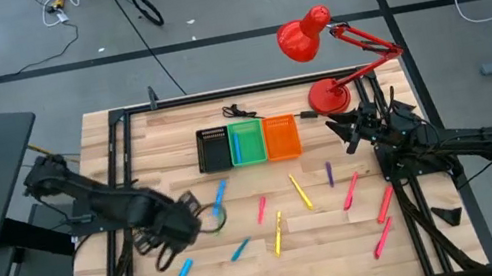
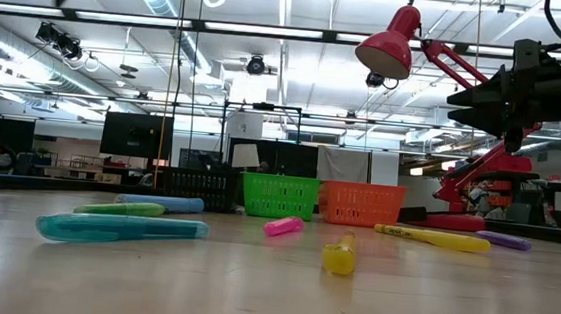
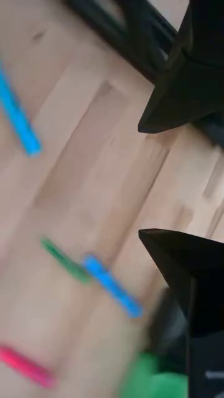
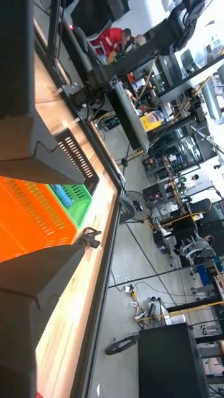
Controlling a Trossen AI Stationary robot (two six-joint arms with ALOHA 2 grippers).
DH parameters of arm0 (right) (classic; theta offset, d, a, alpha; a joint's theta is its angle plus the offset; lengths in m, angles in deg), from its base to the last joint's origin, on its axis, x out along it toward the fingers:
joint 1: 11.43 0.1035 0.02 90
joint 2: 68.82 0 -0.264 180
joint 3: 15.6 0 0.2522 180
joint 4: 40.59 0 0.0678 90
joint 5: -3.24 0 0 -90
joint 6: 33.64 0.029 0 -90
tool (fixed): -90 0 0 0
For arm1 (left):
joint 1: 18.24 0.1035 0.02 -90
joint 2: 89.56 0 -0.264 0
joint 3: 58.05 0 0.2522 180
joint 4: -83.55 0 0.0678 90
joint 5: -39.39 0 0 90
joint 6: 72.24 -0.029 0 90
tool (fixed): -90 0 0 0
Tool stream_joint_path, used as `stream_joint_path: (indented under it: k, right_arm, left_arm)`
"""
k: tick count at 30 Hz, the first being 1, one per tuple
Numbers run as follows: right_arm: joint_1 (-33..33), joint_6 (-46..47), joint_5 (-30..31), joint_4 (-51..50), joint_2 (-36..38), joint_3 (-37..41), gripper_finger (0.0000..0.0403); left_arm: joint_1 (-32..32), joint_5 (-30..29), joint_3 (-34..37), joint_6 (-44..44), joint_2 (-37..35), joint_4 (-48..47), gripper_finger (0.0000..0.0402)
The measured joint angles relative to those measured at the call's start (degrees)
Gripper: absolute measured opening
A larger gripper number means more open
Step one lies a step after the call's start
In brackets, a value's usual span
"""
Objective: Pick & Place Markers
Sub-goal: Put the bottom large blue highlighter pen into the green bin
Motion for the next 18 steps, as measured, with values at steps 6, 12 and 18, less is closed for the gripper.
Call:
stream_joint_path:
  k: [6, 12, 18]
  right_arm:
    - [0.0, 0.0, 0.0, 0.0, 0.0, 0.0, 0.0170]
    - [0.0, 0.0, 0.0, 0.0, 0.0, 0.0, 0.0170]
    - [0.0, 0.0, 0.0, 0.0, 0.0, 0.0, 0.0170]
  left_arm:
    - [-5.0, -0.8, 4.9, -21.0, -3.1, 3.0, 0.0268]
    - [-8.9, 0.2, 6.9, -34.5, -3.4, 6.4, 0.0268]
    - [-11.1, 1.1, 9.5, -41.2, -3.3, 14.1, 0.0268]
